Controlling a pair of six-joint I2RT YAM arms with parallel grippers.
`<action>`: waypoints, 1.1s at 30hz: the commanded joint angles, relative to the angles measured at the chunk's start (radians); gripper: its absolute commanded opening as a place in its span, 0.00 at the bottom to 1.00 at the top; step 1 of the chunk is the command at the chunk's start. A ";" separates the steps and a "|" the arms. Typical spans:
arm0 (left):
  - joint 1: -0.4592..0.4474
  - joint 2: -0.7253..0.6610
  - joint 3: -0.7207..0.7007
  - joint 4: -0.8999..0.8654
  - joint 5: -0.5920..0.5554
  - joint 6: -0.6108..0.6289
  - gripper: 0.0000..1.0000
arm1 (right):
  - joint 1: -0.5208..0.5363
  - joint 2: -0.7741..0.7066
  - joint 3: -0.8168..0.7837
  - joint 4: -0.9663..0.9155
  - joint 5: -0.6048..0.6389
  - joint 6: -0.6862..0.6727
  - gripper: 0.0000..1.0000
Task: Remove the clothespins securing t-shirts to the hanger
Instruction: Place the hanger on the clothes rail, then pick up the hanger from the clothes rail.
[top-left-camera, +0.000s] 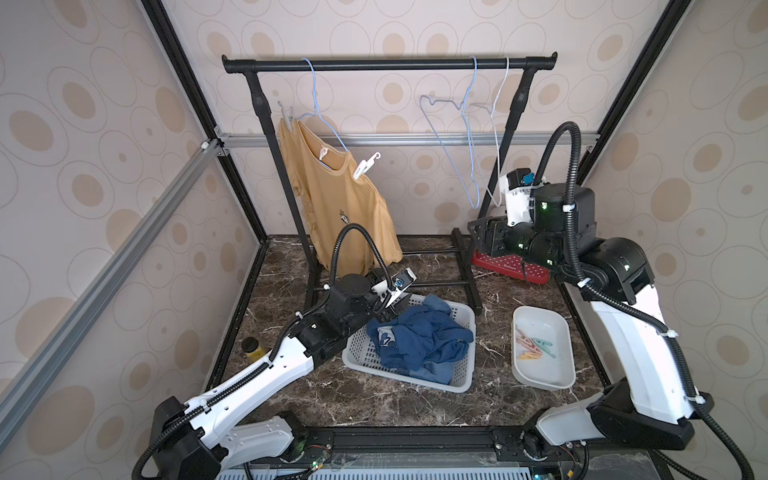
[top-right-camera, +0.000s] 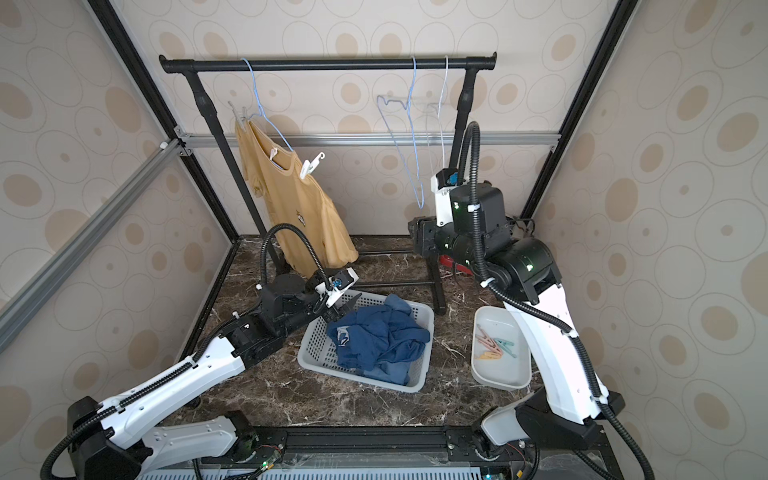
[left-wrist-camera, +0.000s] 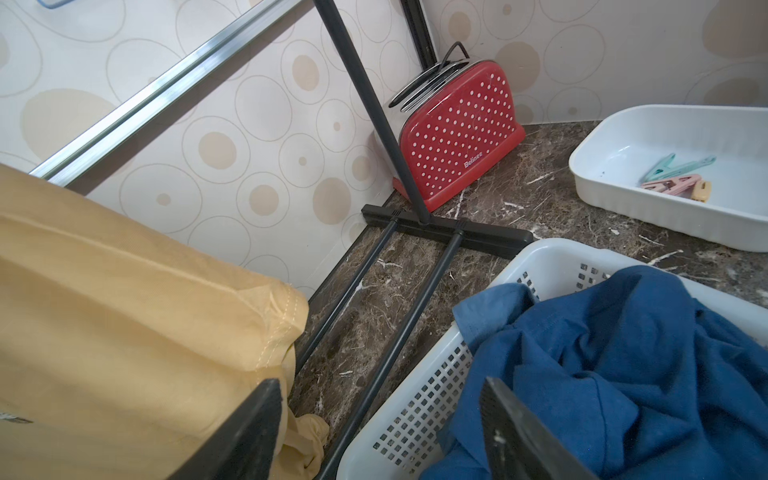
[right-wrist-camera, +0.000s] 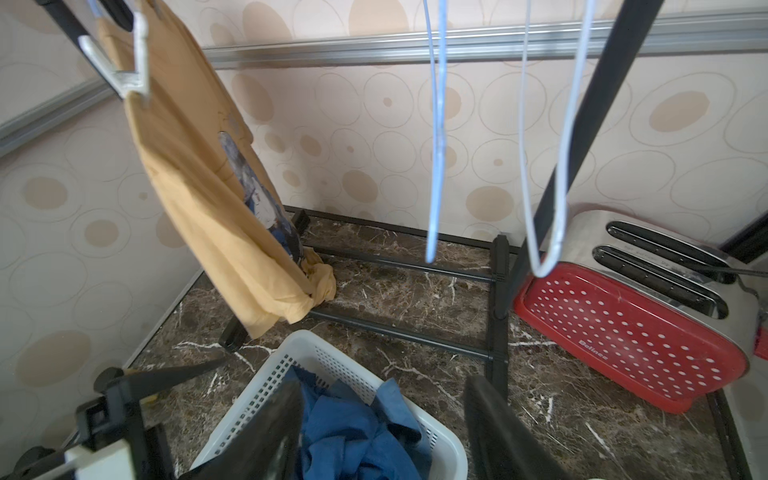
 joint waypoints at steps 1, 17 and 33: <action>0.005 -0.031 -0.015 -0.008 -0.052 -0.050 0.75 | 0.103 -0.011 -0.016 0.014 0.110 -0.108 0.64; 0.052 -0.213 -0.138 0.005 -0.156 -0.132 0.76 | 0.224 0.302 0.120 0.452 -0.175 -0.306 0.79; 0.144 -0.284 -0.134 0.004 -0.120 -0.125 0.77 | 0.076 0.563 0.415 0.520 -0.312 -0.176 0.74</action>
